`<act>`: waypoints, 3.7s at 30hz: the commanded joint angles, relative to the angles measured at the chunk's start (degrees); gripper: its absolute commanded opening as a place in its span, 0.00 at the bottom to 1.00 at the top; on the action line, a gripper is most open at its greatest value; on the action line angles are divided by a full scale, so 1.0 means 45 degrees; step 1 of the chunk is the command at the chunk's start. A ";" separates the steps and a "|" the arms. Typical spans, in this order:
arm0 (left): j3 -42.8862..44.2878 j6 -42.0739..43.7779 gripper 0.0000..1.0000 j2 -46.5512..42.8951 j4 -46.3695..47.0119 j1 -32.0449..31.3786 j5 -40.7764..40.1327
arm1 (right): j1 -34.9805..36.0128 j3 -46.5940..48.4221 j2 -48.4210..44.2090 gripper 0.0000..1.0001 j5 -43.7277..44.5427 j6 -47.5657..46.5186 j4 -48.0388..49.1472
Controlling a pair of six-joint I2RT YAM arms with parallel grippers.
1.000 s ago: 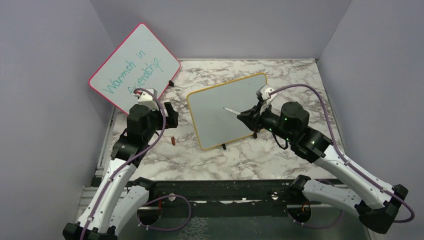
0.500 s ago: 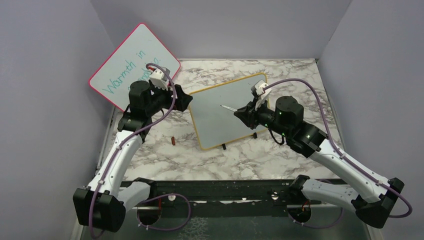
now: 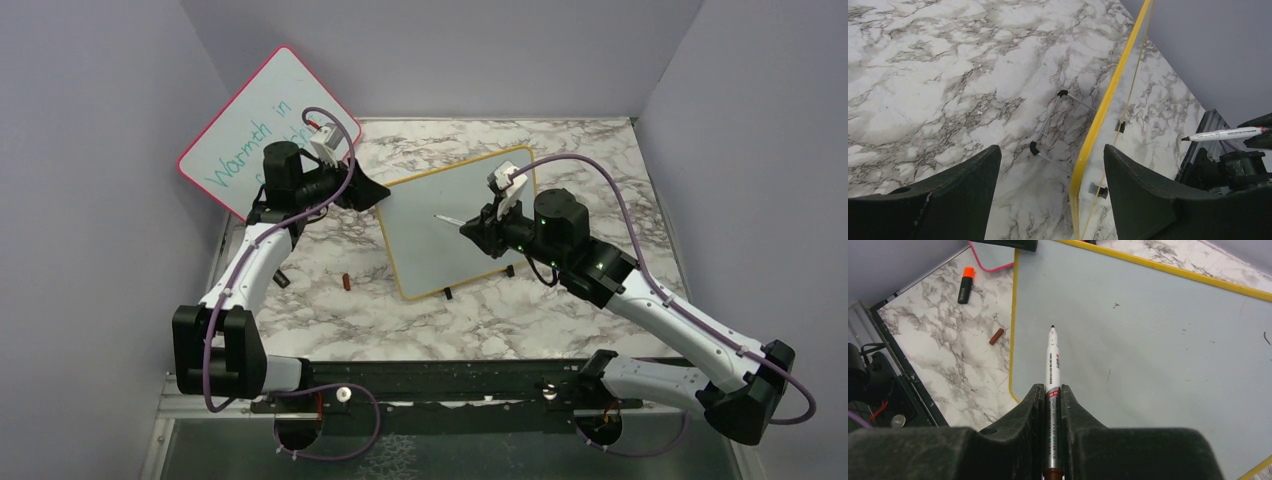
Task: Write a sentence on the whiteboard
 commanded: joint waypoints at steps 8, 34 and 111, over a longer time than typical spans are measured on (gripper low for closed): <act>0.0266 -0.0258 0.58 0.0863 0.1414 0.0060 0.2976 | 0.0309 0.0588 0.0428 0.01 -0.0113 0.0053 0.0658; -0.0770 -0.0391 0.10 0.0502 0.2216 0.0138 0.3679 | 0.1200 0.1428 0.1520 0.01 0.1261 0.0127 0.0813; -0.1523 0.0099 0.00 0.0220 0.1804 0.0138 0.2995 | 0.5759 0.1378 0.4429 0.01 0.8653 -0.2483 0.3564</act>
